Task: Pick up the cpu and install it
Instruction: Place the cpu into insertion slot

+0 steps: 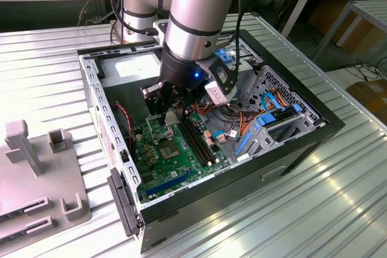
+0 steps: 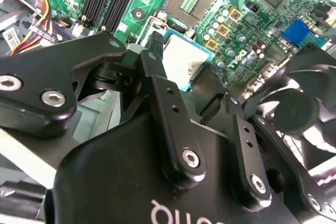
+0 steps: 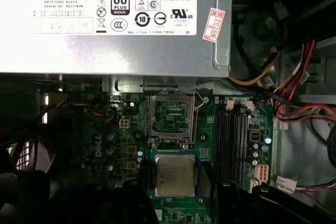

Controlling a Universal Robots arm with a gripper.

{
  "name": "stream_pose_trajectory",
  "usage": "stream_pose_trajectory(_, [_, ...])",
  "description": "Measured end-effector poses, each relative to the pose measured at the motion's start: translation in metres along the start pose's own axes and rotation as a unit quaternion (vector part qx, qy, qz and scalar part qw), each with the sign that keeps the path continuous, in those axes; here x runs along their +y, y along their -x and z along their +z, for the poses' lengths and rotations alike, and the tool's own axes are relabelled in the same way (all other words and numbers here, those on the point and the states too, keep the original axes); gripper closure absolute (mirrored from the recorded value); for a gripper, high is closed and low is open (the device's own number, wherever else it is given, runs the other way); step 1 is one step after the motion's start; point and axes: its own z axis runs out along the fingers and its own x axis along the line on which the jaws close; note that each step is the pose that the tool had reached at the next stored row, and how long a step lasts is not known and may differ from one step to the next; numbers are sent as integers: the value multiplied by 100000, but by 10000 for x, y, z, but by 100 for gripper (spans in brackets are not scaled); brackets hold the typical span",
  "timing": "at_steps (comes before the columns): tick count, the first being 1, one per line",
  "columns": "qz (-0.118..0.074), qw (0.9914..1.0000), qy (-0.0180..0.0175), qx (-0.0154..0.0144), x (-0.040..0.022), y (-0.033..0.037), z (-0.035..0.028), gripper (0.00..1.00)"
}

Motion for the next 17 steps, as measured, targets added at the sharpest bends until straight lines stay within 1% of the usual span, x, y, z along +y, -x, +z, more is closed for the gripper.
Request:
stream_pose_trajectory(3, [-1, 100000, -4, 3, -1, 3, 63, 53])
stream_pose_trajectory(5, [-2, 100000, -7, 3, -1, 6, 126, 53])
stream_pose_trajectory(9, [0, 100000, 0, -1, -2, 9, 205, 53])
stream_pose_trajectory(11, [-16, 100000, -7, 2, -13, 11, 230, 53])
stream_pose_trajectory(17, [152, 100000, 4, 0, -84, 9, 286, 53])
